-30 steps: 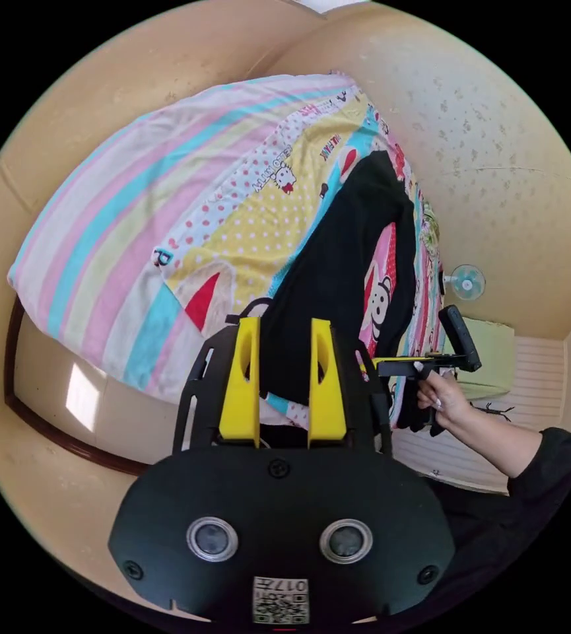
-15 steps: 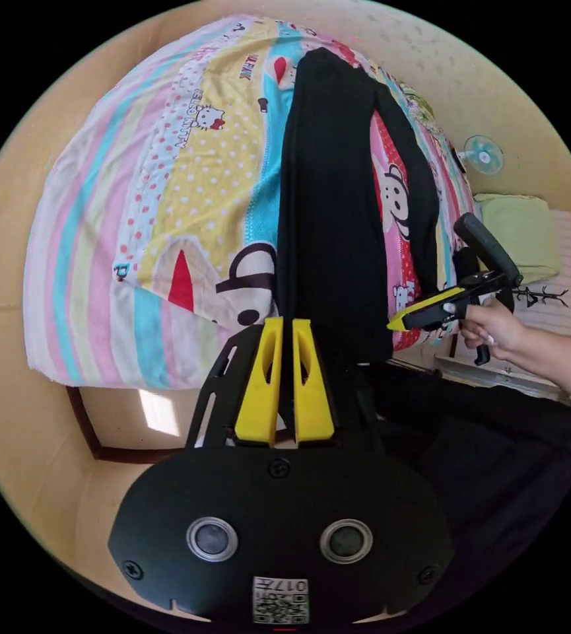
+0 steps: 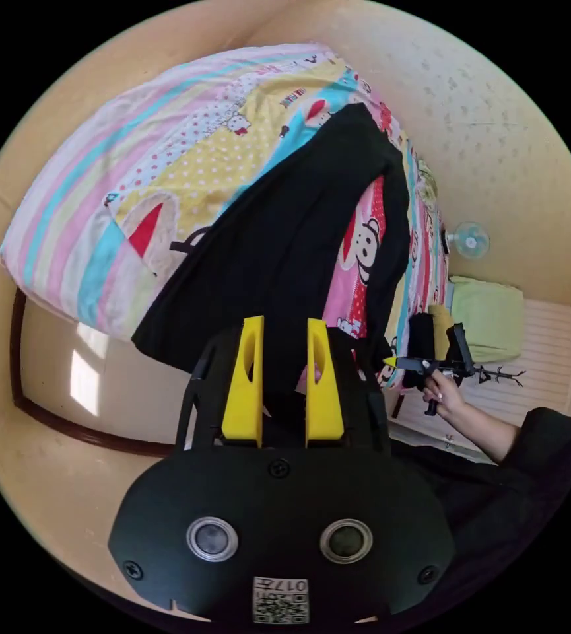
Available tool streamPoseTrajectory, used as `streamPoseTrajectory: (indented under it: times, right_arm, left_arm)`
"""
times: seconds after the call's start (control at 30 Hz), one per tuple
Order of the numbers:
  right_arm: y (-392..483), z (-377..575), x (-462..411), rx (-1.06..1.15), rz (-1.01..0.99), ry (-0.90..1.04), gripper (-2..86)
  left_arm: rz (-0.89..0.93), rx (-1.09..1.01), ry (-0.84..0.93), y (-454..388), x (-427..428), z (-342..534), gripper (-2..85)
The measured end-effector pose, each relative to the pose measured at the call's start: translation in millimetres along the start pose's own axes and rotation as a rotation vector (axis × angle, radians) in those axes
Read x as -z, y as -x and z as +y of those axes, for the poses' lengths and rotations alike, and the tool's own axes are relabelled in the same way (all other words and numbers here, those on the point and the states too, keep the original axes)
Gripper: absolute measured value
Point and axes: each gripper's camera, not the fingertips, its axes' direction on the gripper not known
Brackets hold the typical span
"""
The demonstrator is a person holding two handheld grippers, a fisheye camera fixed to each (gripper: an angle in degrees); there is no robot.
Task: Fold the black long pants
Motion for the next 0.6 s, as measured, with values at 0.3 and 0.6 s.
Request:
streamPoseTrajectory:
  times: [0.3,0.6]
  right_arm:
    - [21.3,26.3,-9.3,0.133,0.018,-0.164,13.6]
    - [-58.2,71.7,30.1,0.117,-0.098,-0.13,2.4]
  left_arm:
    - [0.035,-0.124,0.35,-93.0,-176.5,-62.1,11.3]
    - [0.367,-0.178,0.372,-117.1,-181.2,0.2,4.1]
